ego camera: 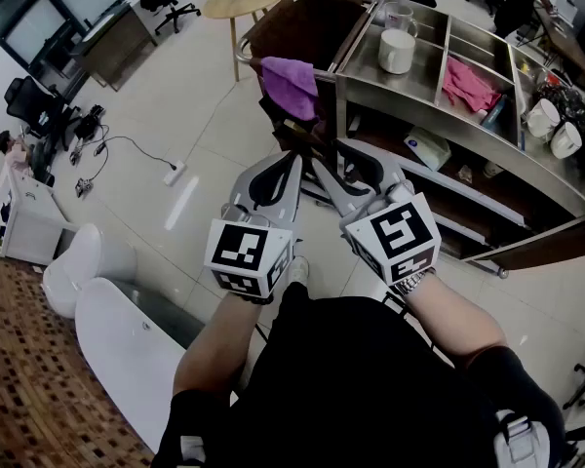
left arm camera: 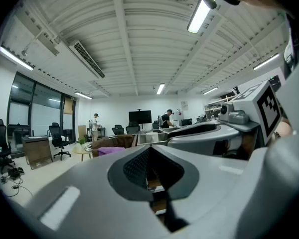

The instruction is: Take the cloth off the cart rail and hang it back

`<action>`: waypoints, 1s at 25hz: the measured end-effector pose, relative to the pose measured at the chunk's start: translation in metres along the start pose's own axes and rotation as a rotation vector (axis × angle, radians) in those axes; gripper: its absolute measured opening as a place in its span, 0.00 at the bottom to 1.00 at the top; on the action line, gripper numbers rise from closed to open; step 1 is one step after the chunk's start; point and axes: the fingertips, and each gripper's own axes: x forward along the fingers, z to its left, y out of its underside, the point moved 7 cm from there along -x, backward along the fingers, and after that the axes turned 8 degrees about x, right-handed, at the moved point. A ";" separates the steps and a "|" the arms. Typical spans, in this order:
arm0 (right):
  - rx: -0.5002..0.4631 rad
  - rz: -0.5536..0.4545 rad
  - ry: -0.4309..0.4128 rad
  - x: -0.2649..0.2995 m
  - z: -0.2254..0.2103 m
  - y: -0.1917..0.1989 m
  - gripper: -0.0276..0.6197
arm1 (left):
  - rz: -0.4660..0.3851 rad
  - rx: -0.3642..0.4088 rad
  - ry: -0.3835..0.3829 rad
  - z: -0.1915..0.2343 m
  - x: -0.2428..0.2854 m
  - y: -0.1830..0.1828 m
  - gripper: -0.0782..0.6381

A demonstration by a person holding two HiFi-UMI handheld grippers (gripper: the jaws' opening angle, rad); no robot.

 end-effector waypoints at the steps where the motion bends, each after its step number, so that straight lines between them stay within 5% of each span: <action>1: -0.002 0.011 0.011 0.012 -0.003 0.004 0.24 | -0.002 -0.001 0.000 0.010 0.003 0.004 0.09; 16: -0.004 0.242 0.271 0.215 -0.057 0.046 0.34 | 0.046 -0.063 0.156 0.196 0.081 0.057 0.09; 25: -0.004 0.376 0.410 0.271 -0.099 0.082 0.36 | 0.057 -0.071 0.261 0.246 0.132 0.075 0.09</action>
